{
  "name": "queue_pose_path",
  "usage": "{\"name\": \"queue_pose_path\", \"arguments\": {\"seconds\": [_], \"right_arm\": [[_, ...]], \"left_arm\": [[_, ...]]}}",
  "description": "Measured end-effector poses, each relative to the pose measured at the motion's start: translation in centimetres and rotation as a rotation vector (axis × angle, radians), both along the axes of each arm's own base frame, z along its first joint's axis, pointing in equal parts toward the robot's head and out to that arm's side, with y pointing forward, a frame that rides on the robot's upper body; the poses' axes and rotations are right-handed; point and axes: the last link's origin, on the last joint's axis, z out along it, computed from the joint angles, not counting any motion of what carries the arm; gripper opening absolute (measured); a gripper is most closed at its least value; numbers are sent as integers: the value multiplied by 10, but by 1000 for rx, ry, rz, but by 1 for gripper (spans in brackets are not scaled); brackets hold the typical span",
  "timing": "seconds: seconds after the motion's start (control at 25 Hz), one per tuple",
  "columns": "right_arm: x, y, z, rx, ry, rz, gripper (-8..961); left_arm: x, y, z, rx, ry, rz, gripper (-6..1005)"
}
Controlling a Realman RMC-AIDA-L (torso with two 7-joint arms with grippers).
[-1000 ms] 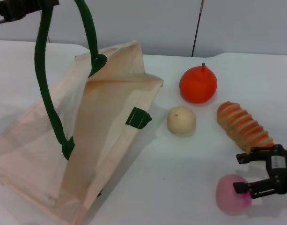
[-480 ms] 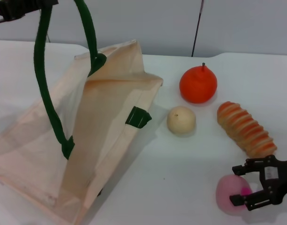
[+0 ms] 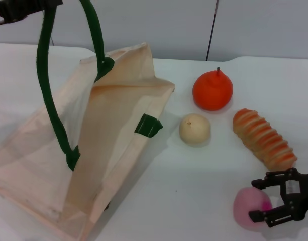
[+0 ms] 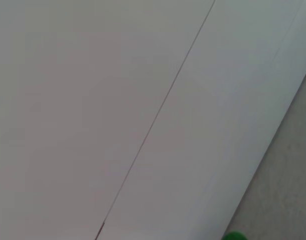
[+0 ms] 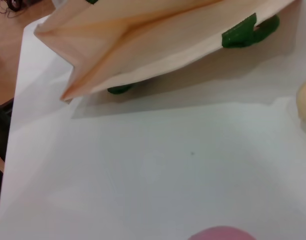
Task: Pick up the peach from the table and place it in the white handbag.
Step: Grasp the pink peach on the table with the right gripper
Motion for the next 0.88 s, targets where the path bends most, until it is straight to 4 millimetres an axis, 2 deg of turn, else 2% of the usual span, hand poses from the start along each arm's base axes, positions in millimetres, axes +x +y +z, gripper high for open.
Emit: {"name": "queue_pose_path", "arguments": {"seconds": [0.32,0.88], "right_arm": [[4,0,-3,1,-22,15,792],[-2,-1,1,-24,-3,48,704]], "left_arm": [[0,0,-1,-1,-2,0,121],[0,0,-1,-2,-3,3,122]]}}
